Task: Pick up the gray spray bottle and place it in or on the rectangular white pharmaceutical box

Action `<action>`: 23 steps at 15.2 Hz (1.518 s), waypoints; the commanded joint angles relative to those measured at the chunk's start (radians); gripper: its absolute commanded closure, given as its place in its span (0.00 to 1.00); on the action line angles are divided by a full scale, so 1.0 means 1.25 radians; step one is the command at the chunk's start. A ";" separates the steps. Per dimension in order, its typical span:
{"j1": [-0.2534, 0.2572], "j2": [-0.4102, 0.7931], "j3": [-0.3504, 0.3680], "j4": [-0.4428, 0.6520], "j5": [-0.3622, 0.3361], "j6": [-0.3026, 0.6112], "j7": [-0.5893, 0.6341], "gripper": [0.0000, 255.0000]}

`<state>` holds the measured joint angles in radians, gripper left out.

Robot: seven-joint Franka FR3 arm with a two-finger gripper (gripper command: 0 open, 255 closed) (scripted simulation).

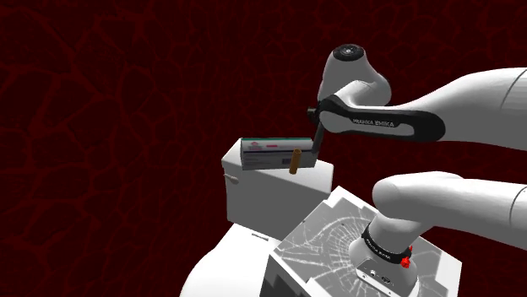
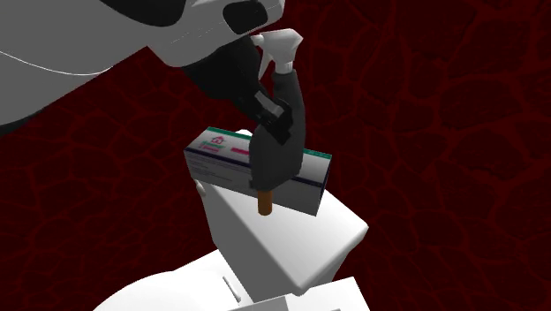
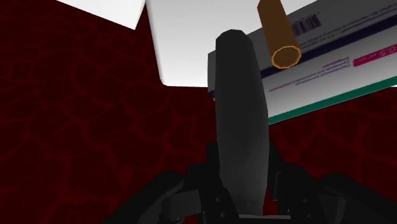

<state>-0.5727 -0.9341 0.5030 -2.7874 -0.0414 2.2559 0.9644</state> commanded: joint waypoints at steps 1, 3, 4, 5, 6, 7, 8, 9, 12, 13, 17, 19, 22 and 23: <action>-0.027 0.059 0.026 0.041 -0.007 0.020 0.018 1.00; -0.065 0.131 0.066 0.093 -0.019 0.043 0.046 1.00; -0.085 0.165 0.086 0.119 -0.028 0.051 0.060 1.00; -0.106 0.199 0.108 0.147 -0.037 0.059 0.075 1.00; -0.127 0.232 0.130 0.175 -0.049 0.064 0.091 1.00; -0.150 0.265 0.154 0.203 -0.062 0.068 0.108 1.00; -0.174 0.298 0.178 0.233 -0.077 0.070 0.126 1.00; -0.199 0.331 0.204 0.263 -0.094 0.071 0.144 1.00; -0.290 0.447 0.304 0.371 -0.171 0.060 0.216 1.00; -0.295 0.451 0.310 0.364 -0.177 0.069 0.224 1.00; -0.315 0.471 0.336 0.341 -0.205 0.106 0.258 1.00; -0.328 0.482 0.351 0.330 -0.221 0.123 0.277 1.00; -0.350 0.501 0.376 0.316 -0.250 0.149 0.309 1.00; -0.359 0.508 0.386 0.311 -0.260 0.157 0.320 1.00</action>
<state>-1.0085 -0.3098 0.9713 -2.3927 -0.3512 2.4404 1.3478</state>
